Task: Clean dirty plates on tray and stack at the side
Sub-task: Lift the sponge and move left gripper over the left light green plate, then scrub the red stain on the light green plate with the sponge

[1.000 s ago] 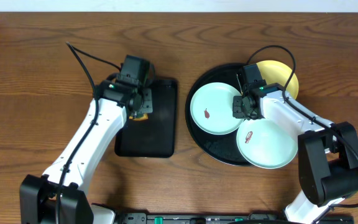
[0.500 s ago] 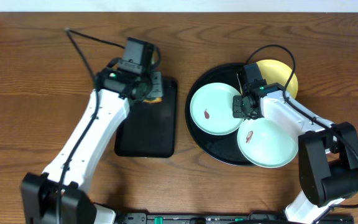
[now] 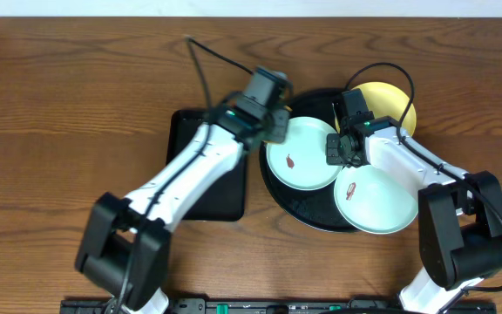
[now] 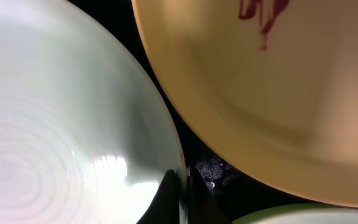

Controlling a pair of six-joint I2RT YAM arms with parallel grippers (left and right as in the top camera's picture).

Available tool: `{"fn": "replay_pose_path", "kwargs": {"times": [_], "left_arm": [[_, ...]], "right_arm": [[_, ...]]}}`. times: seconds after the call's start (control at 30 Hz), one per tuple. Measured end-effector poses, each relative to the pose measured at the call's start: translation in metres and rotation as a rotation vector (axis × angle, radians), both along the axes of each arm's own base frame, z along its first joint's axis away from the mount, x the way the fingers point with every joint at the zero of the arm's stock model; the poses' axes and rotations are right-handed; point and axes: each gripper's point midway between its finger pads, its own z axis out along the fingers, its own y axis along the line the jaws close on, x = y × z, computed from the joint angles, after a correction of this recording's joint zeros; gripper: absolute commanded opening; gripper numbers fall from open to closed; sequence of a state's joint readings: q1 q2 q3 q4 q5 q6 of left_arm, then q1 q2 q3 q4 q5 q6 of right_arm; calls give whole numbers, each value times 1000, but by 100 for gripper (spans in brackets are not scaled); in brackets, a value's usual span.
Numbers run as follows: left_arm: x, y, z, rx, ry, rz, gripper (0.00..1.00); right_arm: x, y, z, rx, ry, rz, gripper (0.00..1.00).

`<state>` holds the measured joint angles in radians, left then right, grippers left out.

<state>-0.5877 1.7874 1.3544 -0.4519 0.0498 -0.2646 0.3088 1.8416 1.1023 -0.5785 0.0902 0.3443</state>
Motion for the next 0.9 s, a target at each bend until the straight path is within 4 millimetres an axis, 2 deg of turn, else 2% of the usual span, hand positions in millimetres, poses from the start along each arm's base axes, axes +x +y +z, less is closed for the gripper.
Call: {"fn": "replay_pose_path", "kwargs": {"times": [0.17, 0.3, 0.63, 0.9], "left_arm": [[-20, -37, -29, 20, 37, -81, 7], [-30, -52, -42, 24, 60, -101, 7], [-42, -64, -44, -17, 100, -130, 7], [-50, -63, -51, -19, 134, -143, 7]], "right_arm": [[0, 0, 0, 0, 0, 0, 1], [0, 1, 0, 3, 1, 1, 1], [0, 1, 0, 4, 1, 1, 1], [0, 1, 0, 4, 1, 1, 1]]}}
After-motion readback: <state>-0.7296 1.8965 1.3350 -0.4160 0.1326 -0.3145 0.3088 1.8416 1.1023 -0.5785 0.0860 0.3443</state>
